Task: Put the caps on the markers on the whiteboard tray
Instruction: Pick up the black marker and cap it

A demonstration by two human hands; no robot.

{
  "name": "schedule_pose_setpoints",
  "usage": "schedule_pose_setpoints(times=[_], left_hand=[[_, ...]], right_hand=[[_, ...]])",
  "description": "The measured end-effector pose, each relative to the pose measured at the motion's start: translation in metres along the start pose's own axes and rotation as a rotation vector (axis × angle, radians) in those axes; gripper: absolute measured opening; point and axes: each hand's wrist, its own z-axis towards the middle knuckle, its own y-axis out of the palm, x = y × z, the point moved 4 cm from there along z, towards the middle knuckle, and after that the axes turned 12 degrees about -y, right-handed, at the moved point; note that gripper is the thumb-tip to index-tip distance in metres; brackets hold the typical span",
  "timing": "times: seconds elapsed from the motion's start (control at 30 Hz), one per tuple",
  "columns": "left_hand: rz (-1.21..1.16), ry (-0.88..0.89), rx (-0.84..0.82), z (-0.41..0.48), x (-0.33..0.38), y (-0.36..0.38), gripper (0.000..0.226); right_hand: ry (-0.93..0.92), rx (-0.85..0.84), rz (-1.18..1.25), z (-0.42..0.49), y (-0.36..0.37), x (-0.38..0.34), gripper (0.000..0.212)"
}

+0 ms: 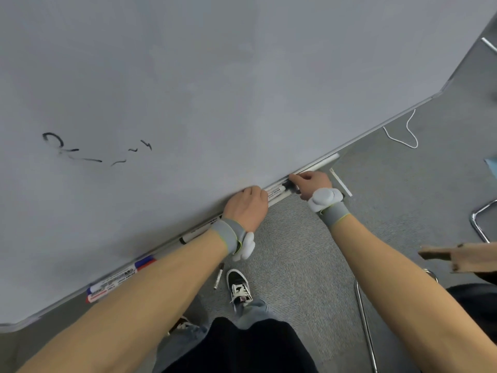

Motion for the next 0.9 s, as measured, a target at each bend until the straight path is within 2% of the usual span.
schedule_pose_setpoints(times=[0.07,0.33,0.47,0.67,0.8,0.9], left_hand=[[-0.057,-0.022,0.018,-0.002,-0.001,0.001,0.021],[-0.191,-0.046,0.074,-0.011,-0.007,-0.023,0.013],[-0.202,-0.023,0.095,-0.021,-0.005,-0.033,0.009],[-0.214,0.000,0.081,-0.032,-0.001,-0.039,0.012],[-0.296,-0.048,0.116,-0.043,-0.012,-0.049,0.013],[-0.397,-0.073,0.161,-0.057,-0.026,-0.058,0.015]], right_hand=[[0.027,-0.005,0.038,-0.001,-0.002,-0.001,0.015],[0.062,0.065,0.157,-0.020,-0.004,0.001,0.020],[0.164,0.025,0.511,-0.033,-0.003,0.005,0.024],[0.233,-0.008,0.869,-0.045,-0.005,0.002,0.010],[0.116,0.076,0.814,-0.050,-0.019,-0.004,0.004],[-0.019,0.176,0.865,-0.059,-0.029,-0.016,0.009]])
